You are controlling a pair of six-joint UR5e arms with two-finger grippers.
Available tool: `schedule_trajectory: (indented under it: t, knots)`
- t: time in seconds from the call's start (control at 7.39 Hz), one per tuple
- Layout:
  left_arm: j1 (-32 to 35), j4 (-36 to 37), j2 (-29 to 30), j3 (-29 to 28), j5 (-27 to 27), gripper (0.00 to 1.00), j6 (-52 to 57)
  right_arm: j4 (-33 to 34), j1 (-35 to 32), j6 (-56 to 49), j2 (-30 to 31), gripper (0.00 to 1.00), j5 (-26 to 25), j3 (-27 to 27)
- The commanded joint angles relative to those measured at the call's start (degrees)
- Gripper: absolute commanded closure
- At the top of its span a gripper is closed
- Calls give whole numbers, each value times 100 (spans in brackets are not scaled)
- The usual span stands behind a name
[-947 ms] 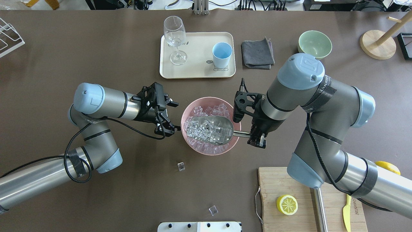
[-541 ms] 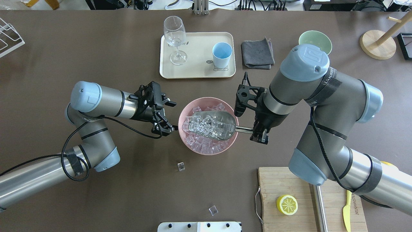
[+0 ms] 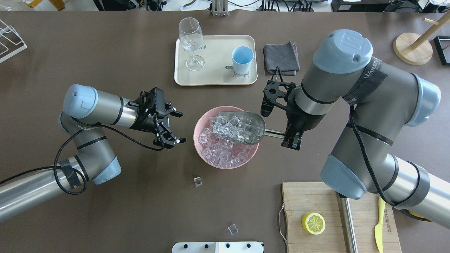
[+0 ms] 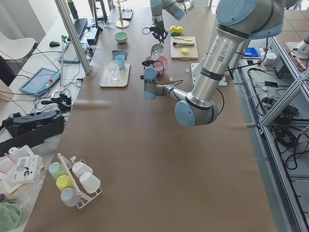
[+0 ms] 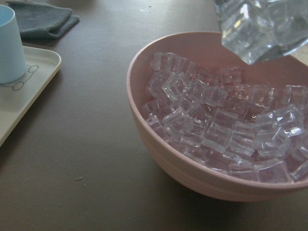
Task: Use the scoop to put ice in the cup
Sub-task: 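Carry the full scoop to the light-blue cup while the left arm withdraws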
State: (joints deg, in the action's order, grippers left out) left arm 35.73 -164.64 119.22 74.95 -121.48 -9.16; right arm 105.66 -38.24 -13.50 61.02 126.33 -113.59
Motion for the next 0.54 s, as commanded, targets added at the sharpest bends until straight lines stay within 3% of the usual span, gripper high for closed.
schedule_trajectory:
  t: [0.0,0.27,0.41]
  knots:
    - [179,-7,-179,124,-323,1,2,725,-271,31,-239,100,24,-76]
    - [197,37,-293,282,-333,1,2,869,-578,432,-188,100,85,-85]
    - [188,37,-320,292,-437,1,2,799,-666,1184,-144,100,50,-59]
